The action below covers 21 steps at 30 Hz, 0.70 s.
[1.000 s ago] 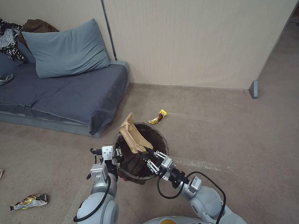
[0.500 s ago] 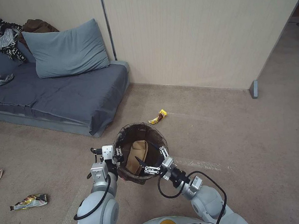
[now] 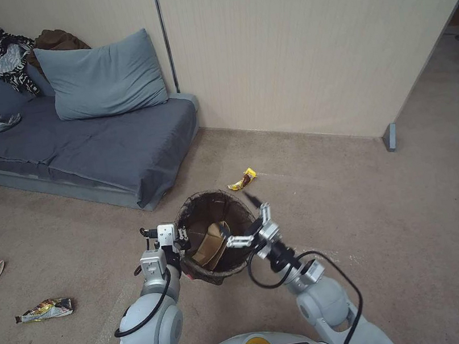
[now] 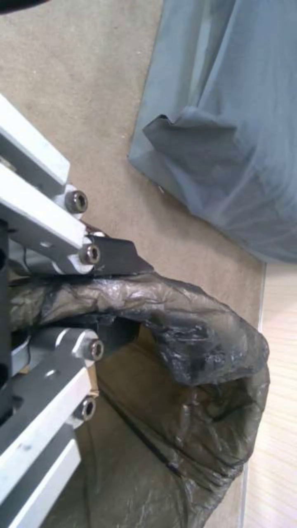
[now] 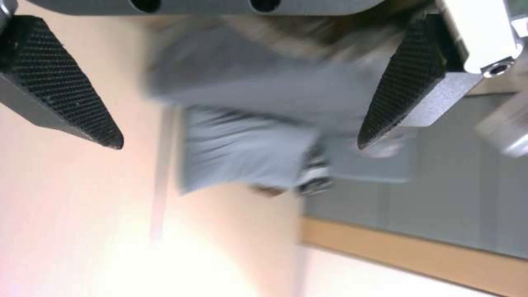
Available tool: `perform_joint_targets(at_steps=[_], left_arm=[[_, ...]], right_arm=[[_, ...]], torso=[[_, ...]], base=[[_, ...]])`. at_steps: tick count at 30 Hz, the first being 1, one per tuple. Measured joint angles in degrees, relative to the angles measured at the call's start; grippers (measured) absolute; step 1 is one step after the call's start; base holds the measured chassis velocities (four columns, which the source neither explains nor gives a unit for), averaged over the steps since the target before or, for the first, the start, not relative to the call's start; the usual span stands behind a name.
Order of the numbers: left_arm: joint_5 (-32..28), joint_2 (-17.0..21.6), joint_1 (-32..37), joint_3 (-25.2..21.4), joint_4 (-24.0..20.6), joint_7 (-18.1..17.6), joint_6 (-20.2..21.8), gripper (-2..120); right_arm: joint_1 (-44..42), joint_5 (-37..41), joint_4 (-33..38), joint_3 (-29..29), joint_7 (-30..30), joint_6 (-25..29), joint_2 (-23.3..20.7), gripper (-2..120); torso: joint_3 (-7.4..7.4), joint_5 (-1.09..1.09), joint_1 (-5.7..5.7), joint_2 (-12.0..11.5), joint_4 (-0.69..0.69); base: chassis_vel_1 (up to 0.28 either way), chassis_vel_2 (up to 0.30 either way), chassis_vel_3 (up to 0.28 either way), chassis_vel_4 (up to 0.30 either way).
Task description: Pick up the trash bin, then pick up the garbage from the floor and place it into the trash bin.
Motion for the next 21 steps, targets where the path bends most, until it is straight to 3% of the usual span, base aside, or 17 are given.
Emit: perform_joint_targets(at_steps=[3, 8, 11, 21], left_arm=[[0.02, 0.0, 0.04, -0.07, 0.01, 0.0, -0.02, 7], [0.02, 0.09, 0.05, -0.71, 0.02, 0.06, -0.29, 7], [0.08, 0.15, 0.07, -1.17, 0.02, 0.14, -0.65, 7], [-0.45, 0.32, 0.11, -2.15, -0.34, 0.18, -0.87, 7]], right_arm=[[-0.55, -1.7, 2.12, 1.25, 2.59, -0.61, 0.34, 100], [-4.59, -5.87, 5.83, 3.84, 14.82, -3.71, 2.25, 100], [-6.81, -6.16, 5.23, 4.52, 18.62, -3.1, 3.82, 100], [-10.05, -8.73, 1.83, 6.4, 24.86, -0.02, 6.45, 100]], torso=[[0.0, 0.0, 0.0, 0.0, -0.01], [0.0, 0.0, 0.0, 0.0, -0.01], [0.0, 0.0, 0.0, 0.0, 0.0], [0.0, 0.0, 0.0, 0.0, 0.0]], base=[[0.0, 0.0, 0.0, 0.0], [0.0, 0.0, 0.0, 0.0], [0.0, 0.0, 0.0, 0.0], [0.0, 0.0, 0.0, 0.0]])
